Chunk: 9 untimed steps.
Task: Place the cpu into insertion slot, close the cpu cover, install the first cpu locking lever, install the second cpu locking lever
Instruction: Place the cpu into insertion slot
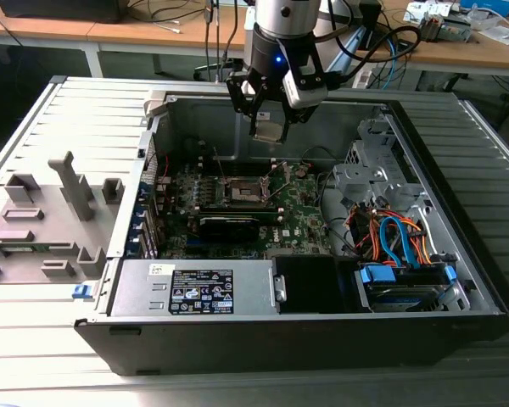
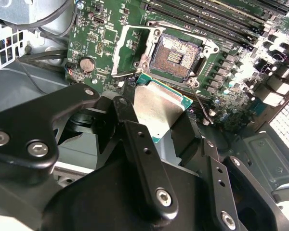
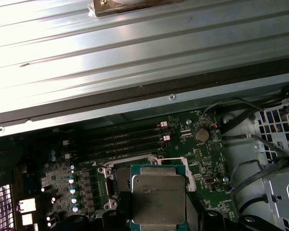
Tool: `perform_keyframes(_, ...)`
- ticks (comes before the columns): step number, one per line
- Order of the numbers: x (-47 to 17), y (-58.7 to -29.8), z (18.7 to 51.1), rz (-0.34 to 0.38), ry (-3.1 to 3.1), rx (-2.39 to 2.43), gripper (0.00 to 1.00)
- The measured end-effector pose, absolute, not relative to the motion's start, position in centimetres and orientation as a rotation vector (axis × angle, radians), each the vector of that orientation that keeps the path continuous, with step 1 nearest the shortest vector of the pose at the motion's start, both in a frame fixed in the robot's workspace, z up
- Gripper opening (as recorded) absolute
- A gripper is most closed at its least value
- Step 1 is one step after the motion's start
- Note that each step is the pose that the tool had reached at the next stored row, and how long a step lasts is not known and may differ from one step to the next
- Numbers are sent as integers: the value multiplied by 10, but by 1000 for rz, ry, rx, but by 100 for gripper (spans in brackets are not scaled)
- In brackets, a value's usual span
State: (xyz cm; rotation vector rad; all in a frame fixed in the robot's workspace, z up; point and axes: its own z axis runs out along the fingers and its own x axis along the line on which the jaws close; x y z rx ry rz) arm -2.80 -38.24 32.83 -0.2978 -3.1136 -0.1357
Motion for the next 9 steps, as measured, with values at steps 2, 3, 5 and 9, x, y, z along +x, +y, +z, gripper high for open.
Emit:
perform_keyframes(2,-28,-382,328,-136,-3113,-300,54)
perform_keyframes(3,-28,-382,328,-136,-3113,-301,54)
perform_keyframes(5,-28,-382,328,-136,-3113,-304,54)
perform_keyframes(9,-28,-382,328,-136,-3113,-307,54)
